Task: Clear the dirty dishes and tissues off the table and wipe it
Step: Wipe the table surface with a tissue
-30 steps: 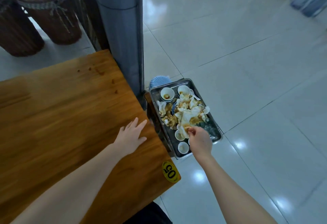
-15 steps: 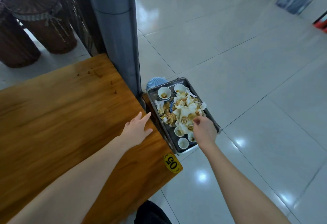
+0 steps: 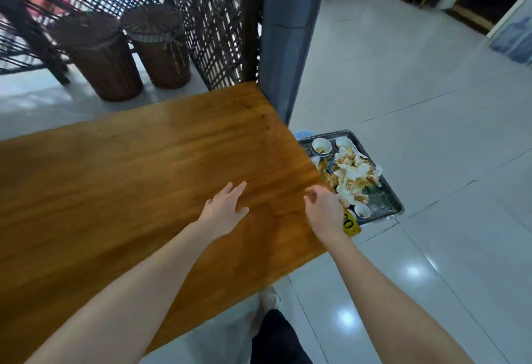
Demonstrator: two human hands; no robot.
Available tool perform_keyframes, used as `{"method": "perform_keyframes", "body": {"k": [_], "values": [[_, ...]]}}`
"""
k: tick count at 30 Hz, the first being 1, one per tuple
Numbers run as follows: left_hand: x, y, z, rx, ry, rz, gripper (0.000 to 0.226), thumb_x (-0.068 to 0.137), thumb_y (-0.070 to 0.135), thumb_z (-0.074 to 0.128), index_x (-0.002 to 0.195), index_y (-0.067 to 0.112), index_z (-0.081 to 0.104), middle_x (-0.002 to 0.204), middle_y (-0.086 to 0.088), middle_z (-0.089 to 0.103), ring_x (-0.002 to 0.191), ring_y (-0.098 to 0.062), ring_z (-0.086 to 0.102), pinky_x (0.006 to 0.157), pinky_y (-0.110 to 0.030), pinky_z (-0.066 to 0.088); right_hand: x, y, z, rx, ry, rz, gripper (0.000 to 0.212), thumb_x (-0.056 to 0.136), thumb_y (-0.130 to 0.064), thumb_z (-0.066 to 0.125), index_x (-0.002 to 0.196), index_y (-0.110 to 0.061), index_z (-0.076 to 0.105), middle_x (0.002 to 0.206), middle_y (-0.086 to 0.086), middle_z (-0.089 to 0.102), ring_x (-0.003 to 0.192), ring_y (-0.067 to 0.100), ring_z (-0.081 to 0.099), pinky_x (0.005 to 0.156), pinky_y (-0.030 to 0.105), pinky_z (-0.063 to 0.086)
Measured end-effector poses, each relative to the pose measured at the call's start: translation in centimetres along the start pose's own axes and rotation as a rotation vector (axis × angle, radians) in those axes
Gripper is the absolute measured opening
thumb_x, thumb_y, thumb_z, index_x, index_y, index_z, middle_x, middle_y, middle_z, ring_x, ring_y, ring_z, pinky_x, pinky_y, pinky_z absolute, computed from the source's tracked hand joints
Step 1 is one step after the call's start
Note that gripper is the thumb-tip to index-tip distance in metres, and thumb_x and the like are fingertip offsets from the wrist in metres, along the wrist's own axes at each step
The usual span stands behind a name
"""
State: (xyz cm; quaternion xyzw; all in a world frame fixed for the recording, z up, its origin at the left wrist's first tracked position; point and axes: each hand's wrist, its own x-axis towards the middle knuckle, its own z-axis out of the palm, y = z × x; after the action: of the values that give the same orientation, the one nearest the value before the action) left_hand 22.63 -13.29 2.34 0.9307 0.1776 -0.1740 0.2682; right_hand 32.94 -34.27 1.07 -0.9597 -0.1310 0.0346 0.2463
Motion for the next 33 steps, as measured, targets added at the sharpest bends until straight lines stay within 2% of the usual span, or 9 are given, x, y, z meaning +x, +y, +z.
{"method": "perform_keyframes", "body": {"k": [7, 11, 17, 20, 26, 33], "values": [[-13.4, -14.3, -1.2, -0.06, 0.149, -0.206, 0.066, 0.101, 0.038, 0.046, 0.155, 0.032, 0.009, 0.162, -0.007, 0.011, 0.146, -0.031, 0.021, 0.113, -0.051, 0.023, -9.7, -12.7, 7.1, 0.032, -0.102, -0.238, 0.025, 0.093, -0.018, 0.058, 0.118, -0.015, 0.064, 0.11, 0.001, 0.068, 0.099, 0.015, 0.063, 0.079, 0.028, 0.054], [-21.3, -21.2, -1.6, -0.103, 0.237, -0.345, 0.066, 0.099, 0.038, 0.048, 0.155, 0.031, 0.012, 0.161, -0.009, 0.015, 0.142, -0.031, 0.03, 0.107, -0.051, 0.033, -15.3, -19.5, 10.3, 0.036, -0.204, -0.413, 0.023, 0.094, -0.02, 0.057, 0.116, -0.016, 0.064, 0.11, 0.0, 0.067, 0.1, 0.015, 0.063, 0.08, 0.031, 0.055], [-32.1, -29.1, -1.3, -0.214, 0.402, -0.612, 0.065, 0.097, 0.038, 0.052, 0.153, 0.033, 0.019, 0.16, -0.006, 0.02, 0.142, -0.027, 0.031, 0.112, -0.046, 0.031, -22.7, -28.4, 14.4, 0.025, -0.32, -0.641, 0.022, 0.093, -0.016, 0.058, 0.114, -0.016, 0.065, 0.108, -0.001, 0.068, 0.1, 0.013, 0.063, 0.082, 0.028, 0.055], [-36.4, -32.5, -1.1, -0.268, 0.449, -0.708, 0.065, 0.096, 0.039, 0.052, 0.153, 0.032, 0.02, 0.16, -0.004, 0.02, 0.144, -0.025, 0.029, 0.114, -0.047, 0.03, -25.6, -32.1, 16.2, 0.009, -0.357, -0.714, 0.023, 0.094, -0.017, 0.057, 0.115, -0.018, 0.065, 0.109, -0.002, 0.068, 0.1, 0.012, 0.063, 0.084, 0.027, 0.054], [-42.6, -39.3, -0.9, -0.347, 0.506, -0.855, 0.064, 0.096, 0.042, 0.052, 0.152, 0.032, 0.023, 0.16, -0.002, 0.021, 0.144, -0.024, 0.028, 0.115, -0.048, 0.028, -30.2, -38.7, 20.0, -0.004, -0.386, -0.821, 0.022, 0.093, -0.015, 0.059, 0.113, -0.02, 0.068, 0.106, -0.004, 0.069, 0.095, 0.009, 0.064, 0.078, 0.018, 0.049], [-46.8, -48.0, -1.2, -0.344, 0.514, -0.914, 0.066, 0.096, 0.042, 0.053, 0.152, 0.033, 0.021, 0.16, -0.002, 0.021, 0.144, -0.024, 0.029, 0.114, -0.049, 0.027, -34.1, -48.1, 26.9, 0.017, -0.464, -0.884, 0.022, 0.092, -0.017, 0.06, 0.113, -0.02, 0.066, 0.107, -0.003, 0.068, 0.095, 0.01, 0.064, 0.081, 0.021, 0.051]]}}
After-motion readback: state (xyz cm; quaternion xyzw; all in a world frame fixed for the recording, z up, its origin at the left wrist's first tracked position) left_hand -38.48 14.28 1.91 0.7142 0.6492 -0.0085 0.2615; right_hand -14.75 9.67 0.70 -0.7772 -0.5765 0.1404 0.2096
